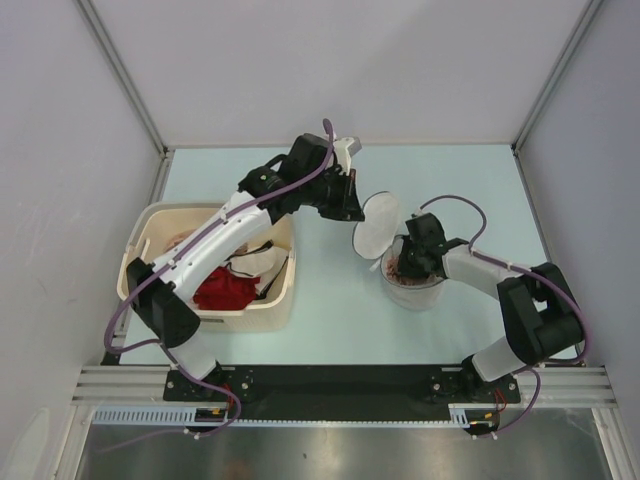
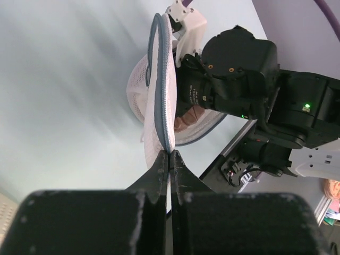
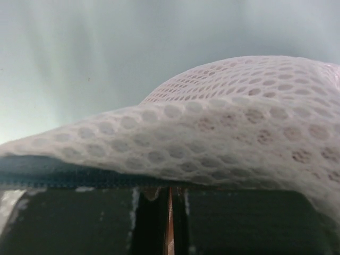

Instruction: Place the bra in the laundry bag and zip it closed

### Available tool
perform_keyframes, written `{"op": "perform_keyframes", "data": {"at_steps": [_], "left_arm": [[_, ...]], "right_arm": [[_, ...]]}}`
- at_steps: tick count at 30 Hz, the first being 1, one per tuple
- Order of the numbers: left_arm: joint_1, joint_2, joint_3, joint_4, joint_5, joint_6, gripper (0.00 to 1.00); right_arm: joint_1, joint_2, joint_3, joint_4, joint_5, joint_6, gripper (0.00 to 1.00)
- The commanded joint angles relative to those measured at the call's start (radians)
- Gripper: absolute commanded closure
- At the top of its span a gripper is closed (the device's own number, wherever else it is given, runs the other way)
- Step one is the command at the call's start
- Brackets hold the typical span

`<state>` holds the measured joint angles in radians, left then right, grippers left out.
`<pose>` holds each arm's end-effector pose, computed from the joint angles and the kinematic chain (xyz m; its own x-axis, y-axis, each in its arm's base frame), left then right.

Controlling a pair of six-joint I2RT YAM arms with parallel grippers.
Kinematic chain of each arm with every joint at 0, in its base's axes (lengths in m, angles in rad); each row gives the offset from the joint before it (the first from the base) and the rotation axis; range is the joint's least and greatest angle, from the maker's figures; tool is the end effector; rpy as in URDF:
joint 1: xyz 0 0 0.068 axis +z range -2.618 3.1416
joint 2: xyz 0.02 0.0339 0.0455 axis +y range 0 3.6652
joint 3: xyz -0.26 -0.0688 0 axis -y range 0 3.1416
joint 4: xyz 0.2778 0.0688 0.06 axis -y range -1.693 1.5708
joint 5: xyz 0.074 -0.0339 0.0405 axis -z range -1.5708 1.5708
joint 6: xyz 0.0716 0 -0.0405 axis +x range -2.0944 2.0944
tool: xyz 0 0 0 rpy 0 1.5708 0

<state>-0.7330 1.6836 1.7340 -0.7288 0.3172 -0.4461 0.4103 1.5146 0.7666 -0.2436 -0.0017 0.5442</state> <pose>0.3078 -0.3072 0.3566 -0.7729 0.1443 -0.6179 0.5351 0.6716 -0.5125 0.3021 0.1316 0.1063 -0.8635 0.1890 -0.4675 0.0553 0.9570 0.2846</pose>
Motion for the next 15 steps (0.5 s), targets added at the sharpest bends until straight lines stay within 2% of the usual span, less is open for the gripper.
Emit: {"op": "perform_keyframes", "data": {"at_steps": [1,4,9,10,11,14,15], "left_arm": [[-0.006,-0.032,0.067,-0.027,-0.052,0.001,1.0],[-0.006,-0.018,0.093,-0.061,-0.108,0.01,1.0],[-0.008,0.008,0.154,-0.119,-0.181,0.015,1.0],[-0.008,0.01,0.16,-0.13,-0.187,0.011,1.0],[-0.017,0.011,0.162,-0.135,-0.197,0.009,1.0],[-0.045,0.008,0.164,-0.167,-0.271,0.001,1.0],[-0.052,0.008,0.164,-0.176,-0.292,-0.011,1.0]], "right_arm": [[0.005,-0.034,0.074,-0.112,-0.037,-0.023,0.99],[0.007,-0.082,0.144,-0.207,-0.055,-0.033,0.89],[0.008,-0.149,0.243,-0.368,-0.064,-0.052,0.6],[0.007,-0.168,0.259,-0.384,-0.064,-0.049,0.56],[0.004,-0.207,0.263,-0.394,-0.073,-0.047,0.48],[-0.014,-0.275,0.266,-0.424,-0.134,-0.018,0.34],[-0.021,-0.289,0.264,-0.431,-0.147,-0.003,0.32]]}}
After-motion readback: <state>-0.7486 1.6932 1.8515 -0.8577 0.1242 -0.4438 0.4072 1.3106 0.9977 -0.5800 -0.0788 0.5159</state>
